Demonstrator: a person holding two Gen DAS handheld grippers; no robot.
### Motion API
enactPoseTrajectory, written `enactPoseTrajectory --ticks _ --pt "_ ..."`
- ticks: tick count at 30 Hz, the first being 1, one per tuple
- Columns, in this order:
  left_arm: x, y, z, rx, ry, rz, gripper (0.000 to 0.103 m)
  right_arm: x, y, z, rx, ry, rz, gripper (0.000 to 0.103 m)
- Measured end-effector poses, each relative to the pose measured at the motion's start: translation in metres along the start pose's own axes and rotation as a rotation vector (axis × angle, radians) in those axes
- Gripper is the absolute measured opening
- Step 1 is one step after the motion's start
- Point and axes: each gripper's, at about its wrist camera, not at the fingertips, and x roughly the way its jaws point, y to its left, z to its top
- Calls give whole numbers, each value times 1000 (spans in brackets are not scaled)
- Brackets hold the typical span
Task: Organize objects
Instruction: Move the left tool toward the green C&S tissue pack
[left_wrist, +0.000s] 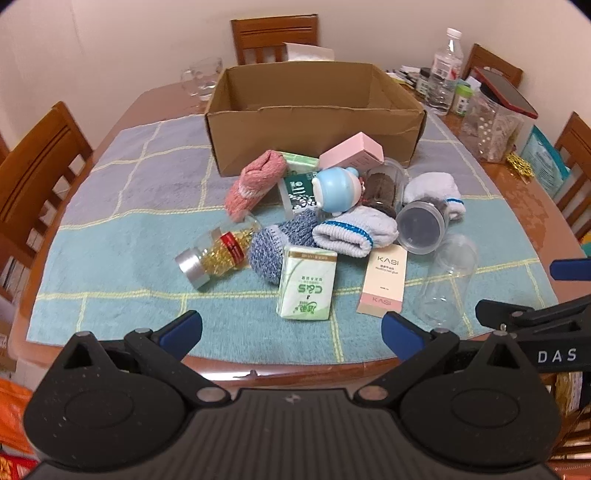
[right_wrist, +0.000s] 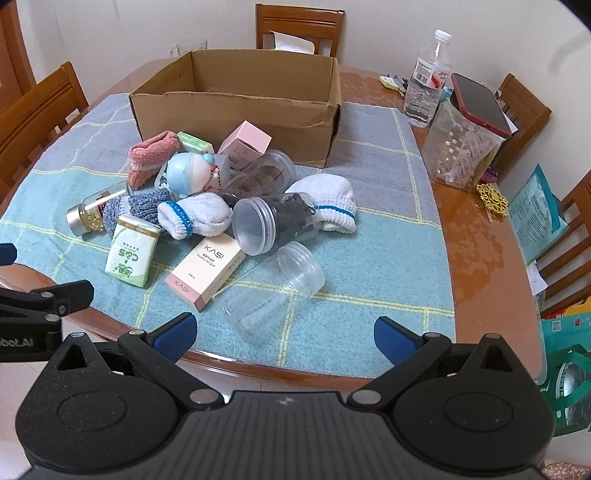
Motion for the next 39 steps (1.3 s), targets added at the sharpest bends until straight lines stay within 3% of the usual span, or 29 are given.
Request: enactPoseTrajectory --ticks 7,21,28,39 --pt "21 15 4 17 11 -33 102 11 5 1 -8 -9 -28 103" --pt "53 15 2 56 38 -91 103 28 9 7 -45 -4 45 103" --pt "66 8 -1 -3 47 -32 102 47 -5 7 -92 16 117 103" --pt "83 -14 -6 -84 65 91 102 70 -24 11 -296 -19 267 103"
